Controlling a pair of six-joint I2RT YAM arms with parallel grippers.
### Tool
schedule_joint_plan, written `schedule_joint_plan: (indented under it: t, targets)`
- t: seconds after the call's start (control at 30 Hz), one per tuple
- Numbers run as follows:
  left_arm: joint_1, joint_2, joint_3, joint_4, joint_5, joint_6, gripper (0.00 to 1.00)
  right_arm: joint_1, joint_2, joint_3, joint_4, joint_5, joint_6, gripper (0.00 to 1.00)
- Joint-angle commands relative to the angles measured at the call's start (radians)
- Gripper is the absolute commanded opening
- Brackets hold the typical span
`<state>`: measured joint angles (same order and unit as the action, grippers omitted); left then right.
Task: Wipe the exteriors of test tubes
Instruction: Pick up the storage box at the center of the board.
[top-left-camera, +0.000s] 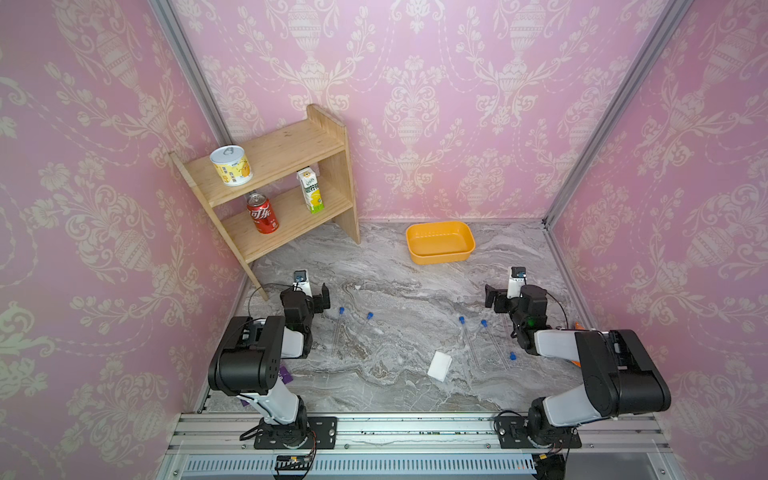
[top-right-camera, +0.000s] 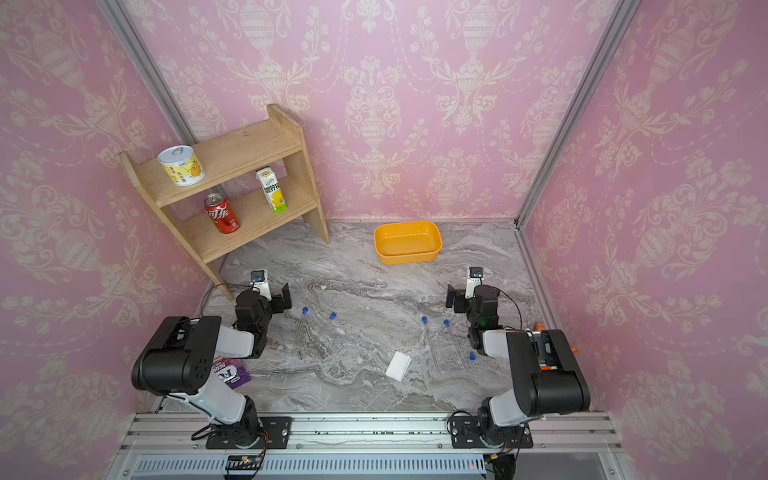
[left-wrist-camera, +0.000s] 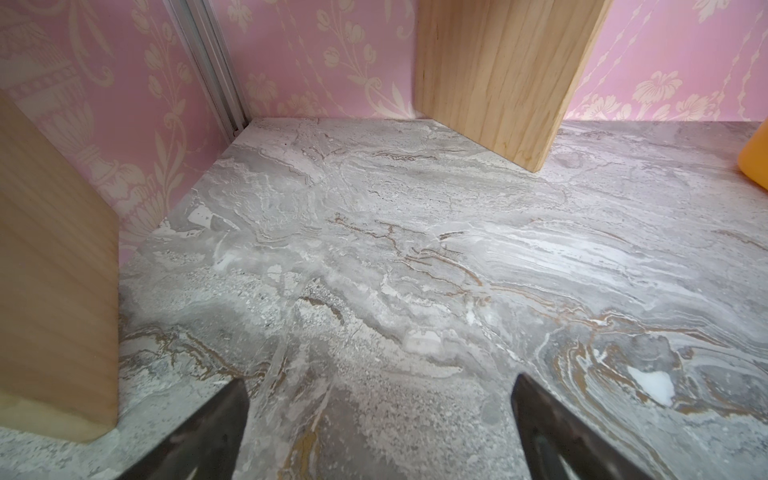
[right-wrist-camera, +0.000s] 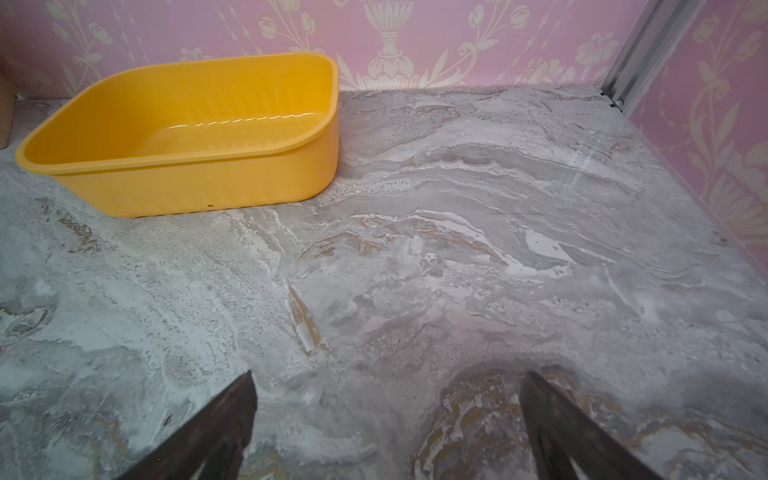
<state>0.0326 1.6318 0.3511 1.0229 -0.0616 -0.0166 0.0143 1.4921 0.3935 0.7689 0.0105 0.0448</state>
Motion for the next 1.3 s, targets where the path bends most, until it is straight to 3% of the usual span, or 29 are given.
schedule_joint_plan:
  t: [0.0, 0.17, 0.27, 0.47, 0.8, 0.87, 1.0, 1.13, 1.27]
  targets:
    - [0.006, 0.001, 0.007, -0.018, -0.011, -0.010, 0.99, -0.007, 0.004, 0.021, -0.002, -0.012, -0.009, 1.00]
    - [-0.001, -0.062, 0.033, -0.116, 0.045, 0.016, 0.99, -0.005, -0.018, 0.050, -0.070, -0.011, -0.010, 1.00]
    - [-0.002, -0.138, 0.028, -0.174, 0.013, 0.009, 0.99, -0.004, -0.068, 0.151, -0.283, -0.008, -0.010, 1.00]
    - [-0.045, -0.343, 0.010, -0.289, -0.053, 0.018, 0.99, 0.001, -0.184, 0.188, -0.432, 0.025, 0.034, 1.00]
    - [-0.186, -0.674, 0.126, -0.724, -0.179, -0.153, 0.99, 0.024, -0.366, 0.330, -0.884, -0.003, 0.160, 1.00]
    - [-0.218, -0.689, 0.189, -0.845, -0.206, -0.186, 0.99, 0.027, -0.381, 0.370, -0.970, 0.003, 0.182, 1.00]
    - [-0.230, -0.658, 0.328, -1.067, -0.152, -0.301, 0.99, 0.029, -0.407, 0.429, -1.087, 0.016, 0.217, 1.00]
    - [-0.236, -0.645, 0.364, -1.104, -0.074, -0.419, 0.99, 0.026, -0.392, 0.495, -1.172, 0.005, 0.278, 1.00]
    - [-0.237, -0.584, 0.464, -1.210, 0.037, -0.464, 0.99, 0.024, -0.319, 0.575, -1.207, -0.092, 0.269, 1.00]
